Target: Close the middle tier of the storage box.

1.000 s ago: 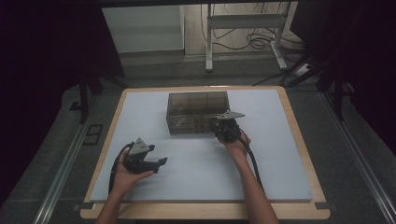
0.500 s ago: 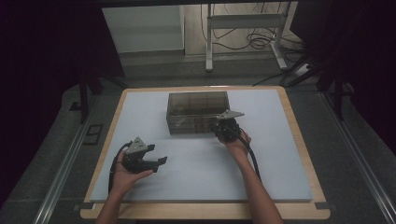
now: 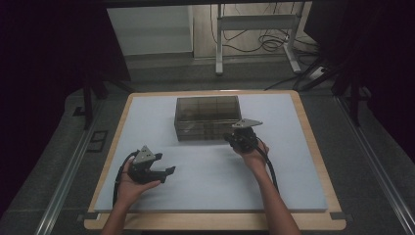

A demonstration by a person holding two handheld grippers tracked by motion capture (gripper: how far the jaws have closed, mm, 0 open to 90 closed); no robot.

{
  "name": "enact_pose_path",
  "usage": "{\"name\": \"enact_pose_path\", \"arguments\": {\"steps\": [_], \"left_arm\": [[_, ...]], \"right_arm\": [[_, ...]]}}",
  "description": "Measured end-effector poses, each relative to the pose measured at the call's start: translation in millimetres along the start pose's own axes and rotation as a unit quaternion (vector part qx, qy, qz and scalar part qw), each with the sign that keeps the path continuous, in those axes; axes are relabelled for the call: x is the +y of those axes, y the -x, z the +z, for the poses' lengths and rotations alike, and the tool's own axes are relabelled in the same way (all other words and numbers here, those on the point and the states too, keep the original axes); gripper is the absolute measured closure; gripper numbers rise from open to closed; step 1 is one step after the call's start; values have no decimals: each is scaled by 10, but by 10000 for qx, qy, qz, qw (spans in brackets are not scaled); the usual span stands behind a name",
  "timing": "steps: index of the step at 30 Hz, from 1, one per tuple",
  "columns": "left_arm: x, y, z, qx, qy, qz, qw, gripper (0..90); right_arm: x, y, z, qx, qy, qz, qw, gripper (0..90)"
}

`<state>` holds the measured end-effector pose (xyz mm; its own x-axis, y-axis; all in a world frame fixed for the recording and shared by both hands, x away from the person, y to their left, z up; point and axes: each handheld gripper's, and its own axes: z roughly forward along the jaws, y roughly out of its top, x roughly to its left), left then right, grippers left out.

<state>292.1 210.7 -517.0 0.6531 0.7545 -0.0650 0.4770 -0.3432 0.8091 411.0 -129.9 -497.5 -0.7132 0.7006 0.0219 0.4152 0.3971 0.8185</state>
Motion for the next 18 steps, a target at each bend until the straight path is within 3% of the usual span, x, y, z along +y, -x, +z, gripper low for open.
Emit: {"name": "enact_pose_path", "arguments": {"steps": [10,14,18], "left_arm": [[-3,9,10,52,-30,29,10000,255],[-13,10,42,58,-88,37,9999,254],[-18,18,63,72,-132,50,9999,252]], "right_arm": [[-122,-14,-275,48,42,-135,9999,816],[-222,5,-411,151,-18,-197,9997,681],[-346,6,-569,25,14,-223,9997,511]]}}
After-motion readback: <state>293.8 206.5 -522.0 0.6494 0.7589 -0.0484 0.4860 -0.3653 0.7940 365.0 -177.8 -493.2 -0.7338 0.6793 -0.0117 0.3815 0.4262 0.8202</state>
